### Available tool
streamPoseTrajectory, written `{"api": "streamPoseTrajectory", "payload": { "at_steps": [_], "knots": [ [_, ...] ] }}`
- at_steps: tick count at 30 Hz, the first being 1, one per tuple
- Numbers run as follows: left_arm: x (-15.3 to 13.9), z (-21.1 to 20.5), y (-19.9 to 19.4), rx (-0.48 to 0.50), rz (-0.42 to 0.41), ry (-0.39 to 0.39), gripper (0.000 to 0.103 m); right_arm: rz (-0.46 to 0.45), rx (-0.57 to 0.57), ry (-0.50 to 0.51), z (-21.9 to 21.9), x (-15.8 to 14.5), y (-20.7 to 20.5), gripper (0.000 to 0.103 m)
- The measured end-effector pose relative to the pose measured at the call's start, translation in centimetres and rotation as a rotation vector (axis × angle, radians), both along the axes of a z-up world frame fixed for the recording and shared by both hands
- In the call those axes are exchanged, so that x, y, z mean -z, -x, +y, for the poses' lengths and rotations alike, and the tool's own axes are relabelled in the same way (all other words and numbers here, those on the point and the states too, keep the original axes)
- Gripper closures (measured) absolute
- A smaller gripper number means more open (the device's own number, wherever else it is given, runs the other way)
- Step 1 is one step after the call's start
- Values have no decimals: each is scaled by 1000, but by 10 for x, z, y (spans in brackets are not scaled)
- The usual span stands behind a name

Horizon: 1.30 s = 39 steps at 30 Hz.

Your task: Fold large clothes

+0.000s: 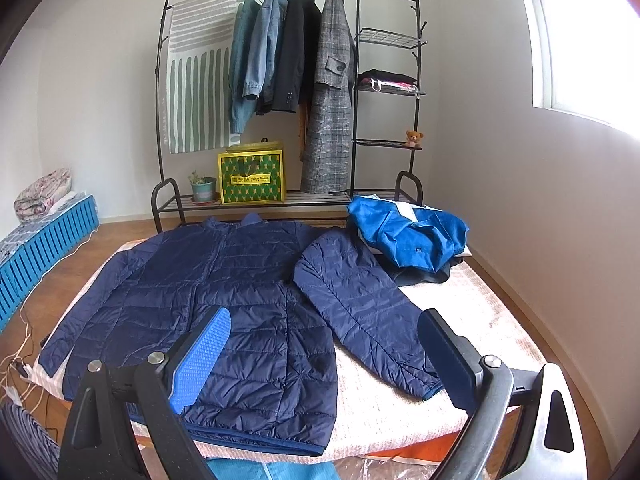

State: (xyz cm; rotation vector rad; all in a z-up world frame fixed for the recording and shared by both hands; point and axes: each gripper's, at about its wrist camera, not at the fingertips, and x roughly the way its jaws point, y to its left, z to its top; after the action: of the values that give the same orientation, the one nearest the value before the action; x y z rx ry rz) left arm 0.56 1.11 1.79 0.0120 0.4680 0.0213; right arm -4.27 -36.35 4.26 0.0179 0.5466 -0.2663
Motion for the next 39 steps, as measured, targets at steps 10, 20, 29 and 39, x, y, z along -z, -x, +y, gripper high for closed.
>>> {"api": "streamPoseTrajectory", "payload": {
  "at_steps": [10,20,29,39],
  "knots": [
    [-1,1,1,4,-5,3,0,-9,0,12,3,-2,0,7],
    [-1,0,0,1,-1,-1,0,-17,-4,18,6,-5,0,7],
    [-1,0,0,3,-3,0,0,-19,-4,17,5,-7,-2,7],
    [1,3,-2,-8,3,1,0,-20,-9,21,6,-9,-7,7]
  ]
}}
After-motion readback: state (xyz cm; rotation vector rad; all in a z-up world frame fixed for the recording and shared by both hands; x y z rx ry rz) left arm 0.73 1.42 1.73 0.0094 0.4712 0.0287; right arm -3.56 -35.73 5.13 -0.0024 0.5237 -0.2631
